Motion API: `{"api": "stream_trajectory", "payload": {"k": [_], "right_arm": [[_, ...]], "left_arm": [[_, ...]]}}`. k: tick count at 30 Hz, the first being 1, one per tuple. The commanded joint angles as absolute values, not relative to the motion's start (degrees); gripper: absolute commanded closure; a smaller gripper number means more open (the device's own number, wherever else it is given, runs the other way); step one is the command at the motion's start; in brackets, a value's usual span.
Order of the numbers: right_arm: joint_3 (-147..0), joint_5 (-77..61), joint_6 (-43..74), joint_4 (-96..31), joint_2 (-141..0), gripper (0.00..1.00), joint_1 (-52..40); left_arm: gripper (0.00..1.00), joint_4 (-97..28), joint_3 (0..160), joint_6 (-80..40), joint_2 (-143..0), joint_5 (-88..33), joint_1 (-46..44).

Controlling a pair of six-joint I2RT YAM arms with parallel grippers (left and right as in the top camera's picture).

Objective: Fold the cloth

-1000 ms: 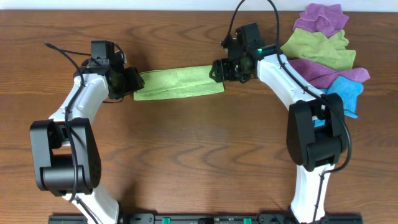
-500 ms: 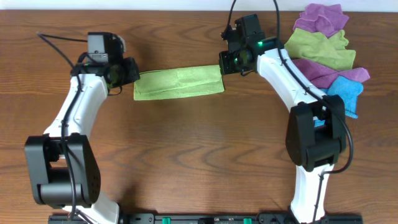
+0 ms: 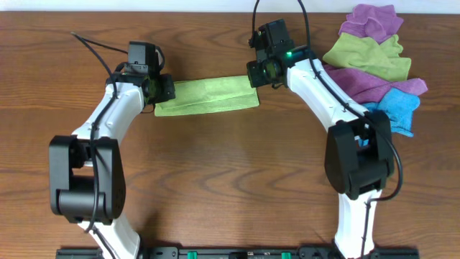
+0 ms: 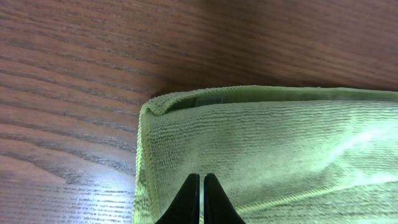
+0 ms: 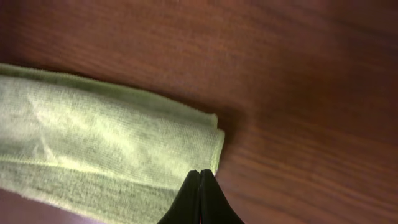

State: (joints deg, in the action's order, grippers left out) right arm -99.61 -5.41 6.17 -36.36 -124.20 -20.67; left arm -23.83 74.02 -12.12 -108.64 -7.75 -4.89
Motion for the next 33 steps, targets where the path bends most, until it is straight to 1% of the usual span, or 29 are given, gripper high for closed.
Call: {"api": "stream_trajectory", "payload": {"k": [1,12,22,33], "right_arm": [[-100.49,-4.54,5.30,-35.62,-127.39,0.98,-21.10],[-100.47,-5.28,5.30,-36.21,-132.77,0.99,-22.50],[-100.49,-6.20,5.30,-42.81,-132.86,0.99,-23.14],[-100.51,-5.39,5.32,-43.20,-132.14,0.99,-22.06]], "left_arm": [[0.94,-23.33,74.74,-11.79,-109.62,-6.42,-4.91],[0.94,-23.05,74.74,-11.79,-109.62,-6.44,-4.91],[0.94,-23.03,74.74,-11.79,-109.62,-6.39,-4.91],[0.94,-22.26,74.74,-11.75,-109.67,-5.72,-4.91]]}}
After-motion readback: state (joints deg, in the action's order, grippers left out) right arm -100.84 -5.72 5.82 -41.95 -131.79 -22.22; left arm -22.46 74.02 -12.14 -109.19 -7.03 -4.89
